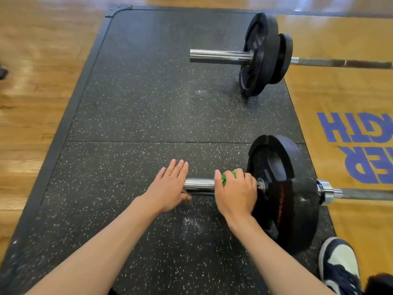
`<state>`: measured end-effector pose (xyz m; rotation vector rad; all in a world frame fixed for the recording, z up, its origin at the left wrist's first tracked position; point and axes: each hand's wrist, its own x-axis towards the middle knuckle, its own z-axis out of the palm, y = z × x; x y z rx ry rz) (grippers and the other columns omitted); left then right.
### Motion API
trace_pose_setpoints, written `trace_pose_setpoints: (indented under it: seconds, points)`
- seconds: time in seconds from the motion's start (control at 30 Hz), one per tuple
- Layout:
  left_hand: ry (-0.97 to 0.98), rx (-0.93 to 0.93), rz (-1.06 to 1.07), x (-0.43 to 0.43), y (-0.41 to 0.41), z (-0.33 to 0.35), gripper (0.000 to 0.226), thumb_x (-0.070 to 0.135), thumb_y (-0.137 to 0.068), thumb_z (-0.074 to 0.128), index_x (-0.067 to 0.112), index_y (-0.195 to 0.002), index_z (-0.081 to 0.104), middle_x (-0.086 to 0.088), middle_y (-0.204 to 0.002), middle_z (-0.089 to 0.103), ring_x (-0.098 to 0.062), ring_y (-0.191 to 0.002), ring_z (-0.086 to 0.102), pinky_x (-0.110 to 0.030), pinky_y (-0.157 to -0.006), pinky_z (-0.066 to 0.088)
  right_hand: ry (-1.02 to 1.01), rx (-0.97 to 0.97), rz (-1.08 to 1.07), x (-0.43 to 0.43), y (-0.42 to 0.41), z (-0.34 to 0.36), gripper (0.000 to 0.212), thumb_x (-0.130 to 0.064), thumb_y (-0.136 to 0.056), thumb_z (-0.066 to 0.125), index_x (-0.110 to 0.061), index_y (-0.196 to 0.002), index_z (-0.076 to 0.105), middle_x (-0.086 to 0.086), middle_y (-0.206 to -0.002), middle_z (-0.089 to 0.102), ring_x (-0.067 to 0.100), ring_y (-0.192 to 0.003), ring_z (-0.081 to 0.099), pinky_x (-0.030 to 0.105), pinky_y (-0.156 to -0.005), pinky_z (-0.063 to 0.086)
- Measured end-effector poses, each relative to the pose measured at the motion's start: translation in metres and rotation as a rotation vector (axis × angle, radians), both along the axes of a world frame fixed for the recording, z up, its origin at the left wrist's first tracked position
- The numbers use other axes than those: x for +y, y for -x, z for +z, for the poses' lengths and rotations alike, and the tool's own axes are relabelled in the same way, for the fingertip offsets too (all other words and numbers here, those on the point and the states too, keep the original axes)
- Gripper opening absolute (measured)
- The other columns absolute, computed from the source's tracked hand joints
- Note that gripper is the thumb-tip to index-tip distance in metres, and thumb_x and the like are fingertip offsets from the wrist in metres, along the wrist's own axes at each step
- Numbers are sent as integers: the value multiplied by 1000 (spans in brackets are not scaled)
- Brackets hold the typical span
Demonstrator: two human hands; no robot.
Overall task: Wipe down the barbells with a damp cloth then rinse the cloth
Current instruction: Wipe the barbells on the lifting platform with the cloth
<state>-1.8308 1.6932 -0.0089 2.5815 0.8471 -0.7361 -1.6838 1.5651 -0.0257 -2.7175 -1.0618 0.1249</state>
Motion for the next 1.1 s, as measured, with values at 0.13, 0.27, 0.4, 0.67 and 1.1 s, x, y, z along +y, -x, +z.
trace_pose_setpoints:
  seconds: [0.13, 0.27, 0.4, 0.67, 1.1]
  points:
    - [-31, 16, -4, -3, 0, 3, 89, 45, -104, 44, 9, -157, -18, -5, -165, -24, -25, -152, -21, -48, -126, 2, 138, 84, 119, 26, 18, 10, 68, -50, -97, 19, -16, -86, 76, 7, -91, 70, 29, -82, 57, 41, -80, 41]
    - [-30, -5, 40, -4, 5, 4, 81, 14, -105, 38, 9, -153, -28, -4, -162, -31, -23, -150, -26, -44, -126, -1, 71, 105, 233, 53, 57, 11, 56, -41, -99, 26, -16, -83, 74, 8, -89, 70, 31, -78, 59, 41, -76, 42]
    - [-39, 13, 124, -1, 13, 4, 76, 16, -105, 32, 7, -152, -27, -9, -163, -29, -28, -151, -24, -47, -126, 1, -29, 69, 414, 42, 63, 5, 44, -38, -104, 28, -22, -104, 69, -1, -99, 66, 25, -83, 57, 41, -80, 41]
    - [-33, 61, 73, 0, 8, 3, 115, 74, -87, 41, 5, -153, -24, -10, -161, -28, -32, -150, -23, -52, -125, 3, 91, -41, 192, -19, -21, 2, 47, -38, -103, 23, -22, -86, 64, -3, -86, 59, 23, -80, 51, 41, -86, 43]
    - [-33, 59, 84, 0, 10, 7, 79, 36, -107, 36, 3, -157, -16, -13, -165, -24, -33, -151, -22, -50, -125, 5, 40, 17, 497, 43, 52, 7, 48, -36, -100, 25, -21, -105, 70, 2, -104, 67, 29, -87, 63, 40, -74, 42]
